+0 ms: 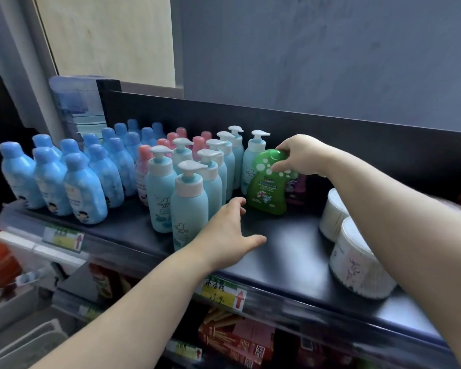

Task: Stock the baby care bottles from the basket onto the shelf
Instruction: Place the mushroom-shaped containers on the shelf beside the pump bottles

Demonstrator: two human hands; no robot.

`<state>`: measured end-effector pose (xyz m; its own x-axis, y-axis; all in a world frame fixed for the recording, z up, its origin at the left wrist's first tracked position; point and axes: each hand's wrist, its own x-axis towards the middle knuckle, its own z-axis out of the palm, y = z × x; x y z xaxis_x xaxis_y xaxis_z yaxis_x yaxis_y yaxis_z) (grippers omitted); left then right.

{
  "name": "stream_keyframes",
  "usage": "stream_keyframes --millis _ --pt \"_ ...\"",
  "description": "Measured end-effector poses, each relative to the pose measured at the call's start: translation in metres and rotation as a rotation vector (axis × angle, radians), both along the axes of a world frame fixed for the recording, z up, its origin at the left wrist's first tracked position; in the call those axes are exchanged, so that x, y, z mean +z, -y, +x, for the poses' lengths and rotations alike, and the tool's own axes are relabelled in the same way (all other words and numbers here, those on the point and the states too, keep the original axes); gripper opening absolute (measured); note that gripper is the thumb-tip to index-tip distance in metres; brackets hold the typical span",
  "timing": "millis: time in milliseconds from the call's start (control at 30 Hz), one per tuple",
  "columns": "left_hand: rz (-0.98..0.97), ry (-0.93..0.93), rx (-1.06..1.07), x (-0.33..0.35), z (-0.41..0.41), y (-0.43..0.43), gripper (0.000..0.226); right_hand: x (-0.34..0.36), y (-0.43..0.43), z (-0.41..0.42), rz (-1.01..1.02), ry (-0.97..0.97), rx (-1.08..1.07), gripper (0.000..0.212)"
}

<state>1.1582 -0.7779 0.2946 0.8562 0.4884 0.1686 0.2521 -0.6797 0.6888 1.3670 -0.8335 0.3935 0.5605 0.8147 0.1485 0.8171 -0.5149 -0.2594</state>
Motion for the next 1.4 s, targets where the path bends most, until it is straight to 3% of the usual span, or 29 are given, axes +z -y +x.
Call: stream_keyframes --millis 400,633,733,800,1000,1100,1167,1400 --pt "0.037 -0.042 -0.057 0.009 0.010 0.006 0.080 0.006 -0.008 -0.015 0.001 0.014 0.038 0.049" --pt "0.113 -0.185 -0.042 0.015 0.046 0.000 0.077 0.021 -0.028 0.003 0.249 0.054 -0.086 0.029" --pt "0.077 -0.244 0.000 0.014 0.061 -0.001 0.076 0.020 -0.046 0.009 0.205 -0.003 -0.106 0.043" --pt "0.045 -0.264 0.032 0.013 0.068 -0.002 0.074 0.018 -0.057 0.013 0.163 -0.035 -0.104 0.030" --pt "-0.038 -0.258 0.052 0.008 0.083 -0.001 0.069 0.014 -0.073 0.016 0.140 -0.072 -0.108 0.029" --pt "-0.083 -0.247 0.053 0.004 0.089 -0.002 0.070 0.013 -0.074 0.020 0.191 -0.076 -0.114 0.016" --pt "-0.099 -0.239 0.062 0.003 0.093 -0.001 0.071 0.018 -0.074 0.022 0.259 -0.067 -0.127 0.025" --pt "-0.038 -0.204 0.067 -0.002 0.105 -0.007 0.075 0.059 -0.055 0.019 0.579 -0.051 -0.128 0.027"
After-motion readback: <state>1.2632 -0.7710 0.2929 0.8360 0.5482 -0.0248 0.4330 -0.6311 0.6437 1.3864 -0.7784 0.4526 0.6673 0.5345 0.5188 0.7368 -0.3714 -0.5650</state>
